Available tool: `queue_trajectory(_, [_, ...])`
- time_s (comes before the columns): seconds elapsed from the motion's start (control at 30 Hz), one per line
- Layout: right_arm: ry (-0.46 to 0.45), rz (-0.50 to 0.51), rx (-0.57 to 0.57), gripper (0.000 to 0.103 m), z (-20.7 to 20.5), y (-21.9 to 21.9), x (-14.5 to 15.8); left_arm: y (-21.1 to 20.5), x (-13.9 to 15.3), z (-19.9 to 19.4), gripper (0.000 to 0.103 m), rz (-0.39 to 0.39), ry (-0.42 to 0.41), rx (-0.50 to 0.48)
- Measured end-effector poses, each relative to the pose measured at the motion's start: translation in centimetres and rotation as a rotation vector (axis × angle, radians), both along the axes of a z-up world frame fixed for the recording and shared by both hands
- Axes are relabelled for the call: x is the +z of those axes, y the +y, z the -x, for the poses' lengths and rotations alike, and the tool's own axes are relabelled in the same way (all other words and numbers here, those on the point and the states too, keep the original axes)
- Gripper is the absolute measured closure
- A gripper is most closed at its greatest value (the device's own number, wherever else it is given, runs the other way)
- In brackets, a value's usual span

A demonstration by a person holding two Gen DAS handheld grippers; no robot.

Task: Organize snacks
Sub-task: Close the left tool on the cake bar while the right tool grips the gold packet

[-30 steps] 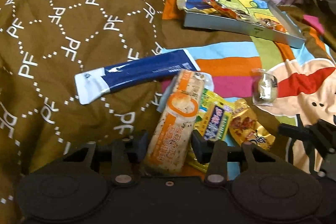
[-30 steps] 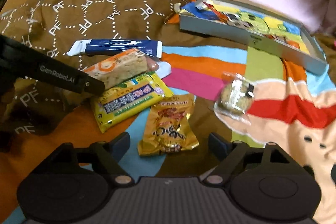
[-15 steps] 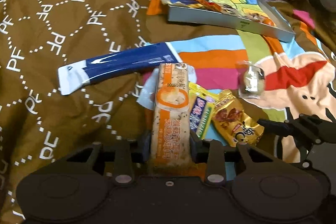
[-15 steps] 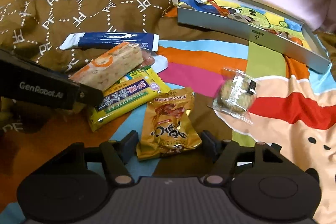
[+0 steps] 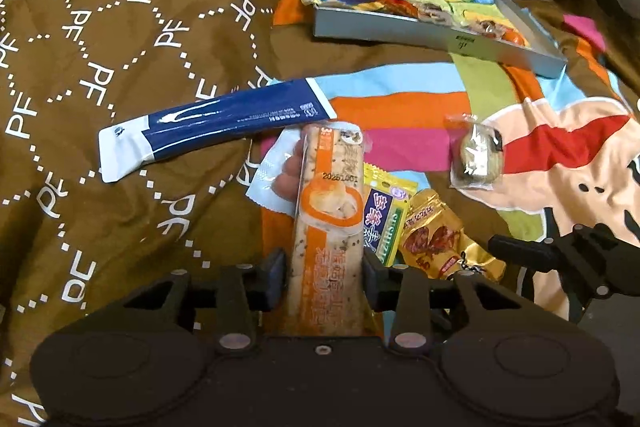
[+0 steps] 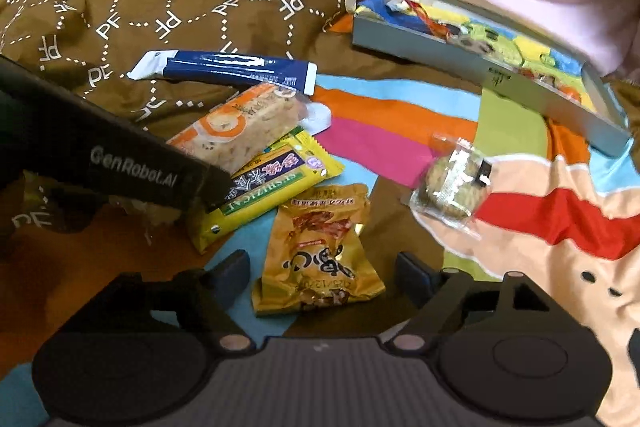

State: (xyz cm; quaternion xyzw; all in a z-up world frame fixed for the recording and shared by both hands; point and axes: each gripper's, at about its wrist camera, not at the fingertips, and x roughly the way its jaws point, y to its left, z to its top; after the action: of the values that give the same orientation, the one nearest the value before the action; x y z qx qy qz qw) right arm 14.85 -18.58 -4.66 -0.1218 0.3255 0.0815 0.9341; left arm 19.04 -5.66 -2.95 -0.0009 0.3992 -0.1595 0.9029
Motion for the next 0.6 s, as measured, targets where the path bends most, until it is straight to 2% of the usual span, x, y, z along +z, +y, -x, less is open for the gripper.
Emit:
queue_trajectory(0.07, [0.009,-0.022,0.000,0.033,0.0,-0.2,0.1,-0.3,-0.2,0.1,0.064,-0.019,0.002,0.002])
queue_trajectory(0.3, [0.009,0.016,0.007,0.038,0.7,0.0,0.5,-1.3,0.5,0.6,0.067,-0.054,0.026,0.014])
queue_trajectory(0.47, [-0.066,0.232,0.014,0.038,2.4,0.4,0.7,-1.7,1.1,1.3,0.067,-0.030,0.055,0.015])
queue_trajectory(0.6, [-0.102,0.339,0.028,0.038,3.7,-0.3,0.9,-2.1,1.6,1.8,0.067,0.027,0.087,0.027])
